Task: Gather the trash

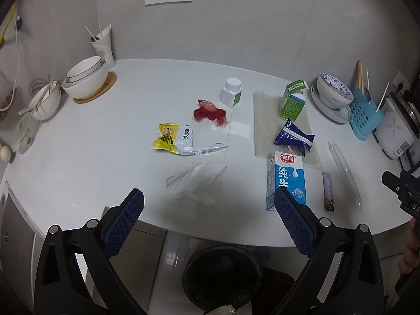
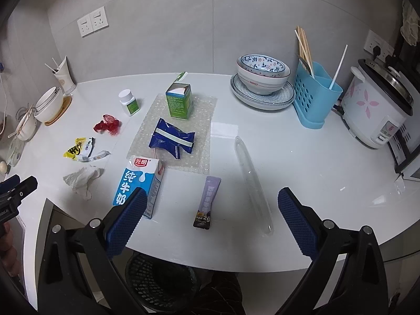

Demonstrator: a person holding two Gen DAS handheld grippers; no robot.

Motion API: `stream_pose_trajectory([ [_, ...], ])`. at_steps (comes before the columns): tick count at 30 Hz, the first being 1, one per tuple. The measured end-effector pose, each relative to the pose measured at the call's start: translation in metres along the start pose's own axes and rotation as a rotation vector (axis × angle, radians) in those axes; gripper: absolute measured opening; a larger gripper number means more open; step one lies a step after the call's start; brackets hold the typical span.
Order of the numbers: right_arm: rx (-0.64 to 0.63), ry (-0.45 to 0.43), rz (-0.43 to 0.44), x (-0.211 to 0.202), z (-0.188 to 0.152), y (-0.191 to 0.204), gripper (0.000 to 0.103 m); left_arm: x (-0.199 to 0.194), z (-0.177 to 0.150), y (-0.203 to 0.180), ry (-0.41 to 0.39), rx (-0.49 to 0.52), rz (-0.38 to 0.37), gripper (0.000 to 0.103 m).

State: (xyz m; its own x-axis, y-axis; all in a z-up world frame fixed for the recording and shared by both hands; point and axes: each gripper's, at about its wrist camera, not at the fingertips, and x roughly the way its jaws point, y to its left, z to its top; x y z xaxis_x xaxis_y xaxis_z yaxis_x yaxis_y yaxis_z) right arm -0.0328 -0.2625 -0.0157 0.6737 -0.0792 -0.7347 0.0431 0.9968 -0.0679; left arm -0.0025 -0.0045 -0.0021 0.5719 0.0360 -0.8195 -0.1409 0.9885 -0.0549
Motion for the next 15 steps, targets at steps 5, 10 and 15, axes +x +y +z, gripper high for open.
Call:
stream_pose_trajectory([
  [5,0.002,-0.001,-0.004,-0.0009,0.0010,-0.0026,0.096,-0.0004,-0.0004,-0.0032,-0.005,0.011,-0.009,0.097],
  [10,0.008,0.001,-0.004,-0.0006,0.0008,-0.0040,0.096,0.0000,-0.0004,-0.0037,-0.002,0.015,-0.017,0.097],
  [15,0.008,0.008,-0.003,0.0023,0.0046,-0.0025,0.096,0.0030,0.0003,-0.0028,0.009,0.010,-0.023,0.097],
])
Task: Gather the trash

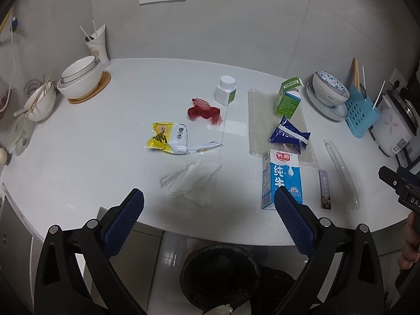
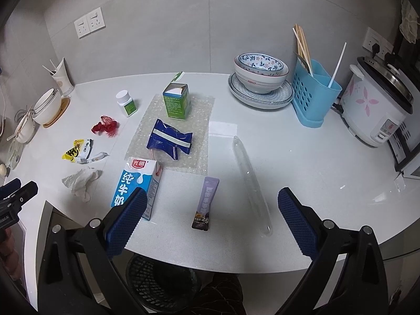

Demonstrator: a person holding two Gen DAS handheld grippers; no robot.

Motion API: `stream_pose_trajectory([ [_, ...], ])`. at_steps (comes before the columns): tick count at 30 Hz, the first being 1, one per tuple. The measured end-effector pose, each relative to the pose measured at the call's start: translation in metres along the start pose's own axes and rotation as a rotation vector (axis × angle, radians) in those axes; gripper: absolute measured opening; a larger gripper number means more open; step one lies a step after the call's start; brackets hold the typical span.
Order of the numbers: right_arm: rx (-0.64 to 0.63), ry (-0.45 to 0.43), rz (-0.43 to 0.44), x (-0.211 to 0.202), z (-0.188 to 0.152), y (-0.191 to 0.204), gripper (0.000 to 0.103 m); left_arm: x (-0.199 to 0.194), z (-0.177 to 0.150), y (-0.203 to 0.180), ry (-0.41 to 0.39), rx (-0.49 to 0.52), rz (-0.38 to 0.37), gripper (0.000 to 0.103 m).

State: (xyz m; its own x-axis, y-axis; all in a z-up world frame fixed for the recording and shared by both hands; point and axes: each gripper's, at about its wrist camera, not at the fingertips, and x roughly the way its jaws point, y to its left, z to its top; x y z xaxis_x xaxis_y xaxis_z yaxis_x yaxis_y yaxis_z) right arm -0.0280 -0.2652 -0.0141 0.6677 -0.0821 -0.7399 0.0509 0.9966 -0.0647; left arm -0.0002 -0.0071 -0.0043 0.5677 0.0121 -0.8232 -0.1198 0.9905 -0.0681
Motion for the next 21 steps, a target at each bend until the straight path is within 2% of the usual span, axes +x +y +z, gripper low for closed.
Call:
stream_pose_trajectory([
  [21,0.009,-0.001,0.003,-0.0005,0.0031,0.0018,0.096,0.0018,0.0040,-0.0015,0.006,0.007,-0.013,0.097],
])
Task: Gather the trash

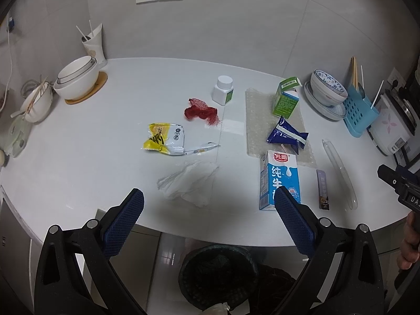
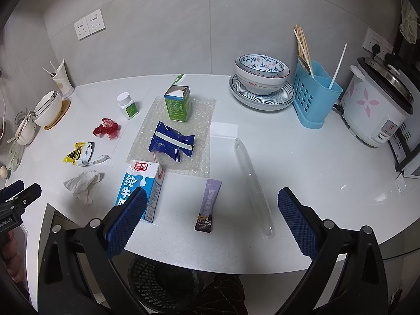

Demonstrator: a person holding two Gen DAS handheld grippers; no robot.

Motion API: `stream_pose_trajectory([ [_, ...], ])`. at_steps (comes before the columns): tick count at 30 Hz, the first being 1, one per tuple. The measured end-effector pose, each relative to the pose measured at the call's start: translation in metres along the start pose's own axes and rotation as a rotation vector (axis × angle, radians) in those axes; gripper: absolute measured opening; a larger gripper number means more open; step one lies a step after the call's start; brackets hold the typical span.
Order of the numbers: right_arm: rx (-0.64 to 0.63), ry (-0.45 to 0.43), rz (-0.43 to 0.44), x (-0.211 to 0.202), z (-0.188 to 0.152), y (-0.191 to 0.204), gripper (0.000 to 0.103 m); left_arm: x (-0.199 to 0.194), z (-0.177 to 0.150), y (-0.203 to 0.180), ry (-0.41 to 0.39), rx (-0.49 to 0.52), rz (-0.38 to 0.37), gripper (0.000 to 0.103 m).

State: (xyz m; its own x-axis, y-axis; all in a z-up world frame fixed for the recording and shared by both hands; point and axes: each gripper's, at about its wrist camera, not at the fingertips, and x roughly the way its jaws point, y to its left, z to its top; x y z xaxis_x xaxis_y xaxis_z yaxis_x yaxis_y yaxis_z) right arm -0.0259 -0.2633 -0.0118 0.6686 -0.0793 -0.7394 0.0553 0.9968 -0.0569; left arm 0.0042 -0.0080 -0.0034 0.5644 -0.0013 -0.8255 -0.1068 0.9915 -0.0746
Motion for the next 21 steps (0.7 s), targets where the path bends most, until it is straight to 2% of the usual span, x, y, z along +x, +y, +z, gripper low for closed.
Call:
stream_pose_trajectory([
  [21,-0.016,0.021,-0.013,0.017,0.013,-0.004,0.096,0.018,0.010,0.004,0.020,-0.027,0.012,0.097],
])
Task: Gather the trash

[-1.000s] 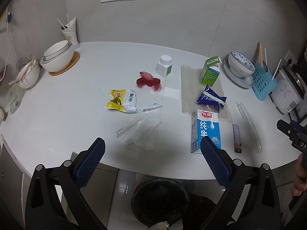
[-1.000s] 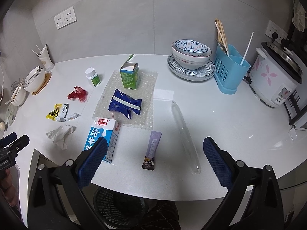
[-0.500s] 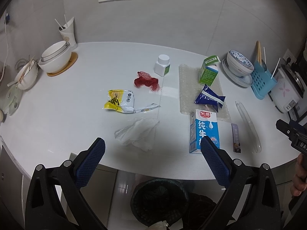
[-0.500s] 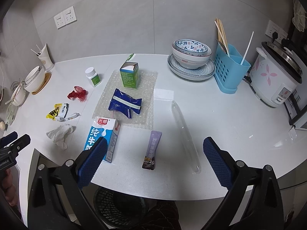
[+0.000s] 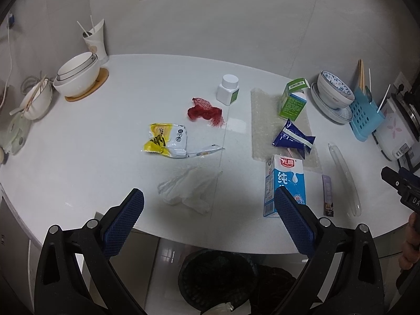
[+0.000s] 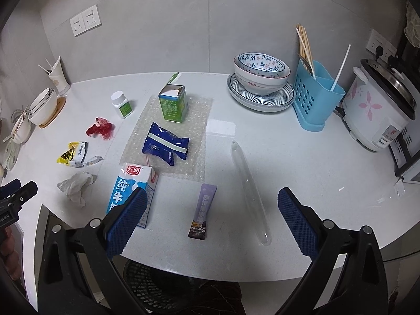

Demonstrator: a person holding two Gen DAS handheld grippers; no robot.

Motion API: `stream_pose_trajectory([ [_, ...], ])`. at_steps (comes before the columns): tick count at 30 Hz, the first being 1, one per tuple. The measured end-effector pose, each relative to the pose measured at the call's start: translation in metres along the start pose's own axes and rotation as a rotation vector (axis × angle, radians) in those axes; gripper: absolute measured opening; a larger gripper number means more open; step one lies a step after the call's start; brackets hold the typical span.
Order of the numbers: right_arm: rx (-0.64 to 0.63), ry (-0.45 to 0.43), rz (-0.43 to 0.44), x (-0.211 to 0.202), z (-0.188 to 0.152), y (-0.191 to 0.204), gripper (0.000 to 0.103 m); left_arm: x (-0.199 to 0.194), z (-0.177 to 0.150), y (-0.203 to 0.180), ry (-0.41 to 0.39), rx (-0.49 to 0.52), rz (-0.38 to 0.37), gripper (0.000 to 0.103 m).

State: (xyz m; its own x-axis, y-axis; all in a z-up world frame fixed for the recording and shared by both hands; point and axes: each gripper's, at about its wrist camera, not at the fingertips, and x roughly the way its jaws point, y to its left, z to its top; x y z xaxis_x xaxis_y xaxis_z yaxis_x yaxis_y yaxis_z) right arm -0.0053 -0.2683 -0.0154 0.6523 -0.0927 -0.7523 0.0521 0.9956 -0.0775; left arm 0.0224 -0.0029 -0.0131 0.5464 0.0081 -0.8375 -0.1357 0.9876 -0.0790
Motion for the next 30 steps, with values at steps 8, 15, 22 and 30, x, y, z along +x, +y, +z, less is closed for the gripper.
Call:
stream_pose_trajectory([
  [8,-0.009,0.049,-0.010,0.034,0.014,-0.013,0.094,0.040,0.013,0.014,0.047,-0.038,0.020,0.097],
  [15,-0.012,0.136,-0.030,0.079,0.029,-0.040,0.092,0.095,0.025,0.039,0.121,-0.071,0.057,0.097],
  [22,-0.044,0.242,-0.020,0.118,0.042,-0.062,0.085,0.134,0.024,0.044,0.204,-0.054,0.048,0.096],
  [30,-0.030,0.339,0.006,0.147,0.033,-0.077,0.072,0.155,0.013,0.041,0.271,-0.026,0.055,0.087],
])
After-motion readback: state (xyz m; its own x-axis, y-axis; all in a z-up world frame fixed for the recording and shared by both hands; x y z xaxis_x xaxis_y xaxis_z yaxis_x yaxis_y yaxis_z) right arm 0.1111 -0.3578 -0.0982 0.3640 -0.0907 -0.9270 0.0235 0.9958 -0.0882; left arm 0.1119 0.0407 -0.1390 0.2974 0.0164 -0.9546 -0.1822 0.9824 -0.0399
